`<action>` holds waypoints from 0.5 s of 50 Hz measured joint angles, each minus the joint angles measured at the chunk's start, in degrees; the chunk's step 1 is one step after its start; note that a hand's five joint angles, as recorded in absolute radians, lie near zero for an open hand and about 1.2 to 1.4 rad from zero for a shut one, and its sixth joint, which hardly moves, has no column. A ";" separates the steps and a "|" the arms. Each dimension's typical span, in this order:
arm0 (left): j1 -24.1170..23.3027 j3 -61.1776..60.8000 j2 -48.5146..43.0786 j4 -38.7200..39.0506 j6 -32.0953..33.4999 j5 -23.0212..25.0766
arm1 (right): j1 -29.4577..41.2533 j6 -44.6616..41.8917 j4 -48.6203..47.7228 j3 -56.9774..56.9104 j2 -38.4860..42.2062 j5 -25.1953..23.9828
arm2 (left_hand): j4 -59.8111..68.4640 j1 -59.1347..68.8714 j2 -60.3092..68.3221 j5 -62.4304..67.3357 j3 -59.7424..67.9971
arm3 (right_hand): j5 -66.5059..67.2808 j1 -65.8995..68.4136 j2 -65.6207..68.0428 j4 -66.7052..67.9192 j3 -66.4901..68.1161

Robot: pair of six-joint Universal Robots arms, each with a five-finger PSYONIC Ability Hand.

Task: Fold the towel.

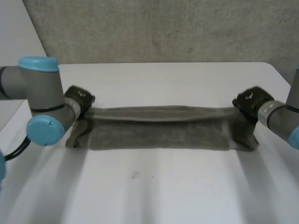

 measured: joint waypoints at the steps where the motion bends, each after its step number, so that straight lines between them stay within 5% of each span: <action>1: 0.25 -5.76 3.40 -1.23 -0.08 -0.06 | -0.19 -1.56 5.27 3.19 -2.31 -0.37 | 0.00 0.00 0.00 0.00 0.00 | 0.01 0.00 0.00 0.00 0.00; 12: 2.27 -22.49 15.25 -6.47 0.63 -0.19 | -2.72 -12.22 18.85 10.49 -8.01 -1.49 | 0.00 0.00 0.00 0.00 0.01 | 0.06 0.00 0.00 0.00 0.26; 20: 2.37 -10.83 9.25 -6.45 0.55 0.03 | -1.28 -10.43 11.78 1.18 -3.56 -0.94 | 0.00 0.00 0.00 0.00 0.01 | 0.06 0.00 0.00 0.00 0.26; 25: 1.51 8.02 2.33 -0.15 -0.17 0.16 | 1.29 -4.17 0.19 -11.56 0.53 0.75 | 0.01 0.02 0.00 0.00 0.03 | 0.08 0.00 0.22 0.10 0.26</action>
